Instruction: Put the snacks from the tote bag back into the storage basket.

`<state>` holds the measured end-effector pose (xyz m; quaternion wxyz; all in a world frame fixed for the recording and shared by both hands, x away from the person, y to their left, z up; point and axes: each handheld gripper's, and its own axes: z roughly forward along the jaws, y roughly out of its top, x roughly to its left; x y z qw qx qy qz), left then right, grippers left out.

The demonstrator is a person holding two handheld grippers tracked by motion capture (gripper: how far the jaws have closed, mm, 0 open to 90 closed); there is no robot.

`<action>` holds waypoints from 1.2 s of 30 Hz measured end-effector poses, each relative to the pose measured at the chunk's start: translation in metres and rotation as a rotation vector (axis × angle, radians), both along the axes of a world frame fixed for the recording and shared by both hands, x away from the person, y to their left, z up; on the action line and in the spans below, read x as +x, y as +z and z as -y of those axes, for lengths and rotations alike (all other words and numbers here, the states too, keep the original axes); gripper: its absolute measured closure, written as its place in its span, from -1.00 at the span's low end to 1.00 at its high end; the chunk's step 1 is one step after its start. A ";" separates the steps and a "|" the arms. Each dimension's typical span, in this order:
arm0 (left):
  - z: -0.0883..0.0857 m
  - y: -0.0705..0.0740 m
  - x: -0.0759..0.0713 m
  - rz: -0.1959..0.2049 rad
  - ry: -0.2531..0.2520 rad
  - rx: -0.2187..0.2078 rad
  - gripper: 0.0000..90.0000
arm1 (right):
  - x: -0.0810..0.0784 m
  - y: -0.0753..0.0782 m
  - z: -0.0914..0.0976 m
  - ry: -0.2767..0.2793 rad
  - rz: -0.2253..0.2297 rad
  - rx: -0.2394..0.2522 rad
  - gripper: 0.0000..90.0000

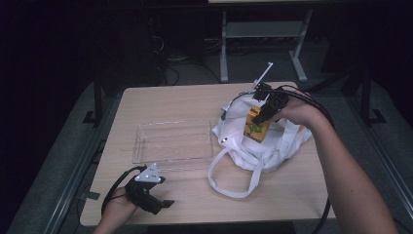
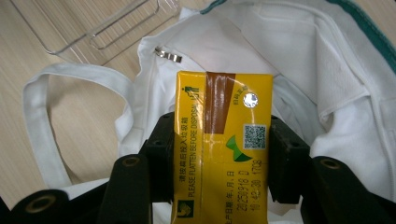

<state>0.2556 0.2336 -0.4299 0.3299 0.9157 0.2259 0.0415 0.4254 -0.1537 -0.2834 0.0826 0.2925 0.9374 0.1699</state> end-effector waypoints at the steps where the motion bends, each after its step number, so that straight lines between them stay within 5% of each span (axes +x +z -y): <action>1: 0.000 0.000 0.000 0.001 0.000 -0.002 -0.68 | -0.001 0.002 -0.001 0.006 0.004 0.001 0.15; 16: -0.001 0.001 0.000 0.004 -0.011 0.003 -0.68 | -0.008 0.031 -0.016 0.069 0.022 0.019 0.16; 36: 0.000 0.000 -0.001 0.002 0.000 -0.014 -0.68 | -0.019 0.040 -0.050 0.193 0.045 0.021 0.16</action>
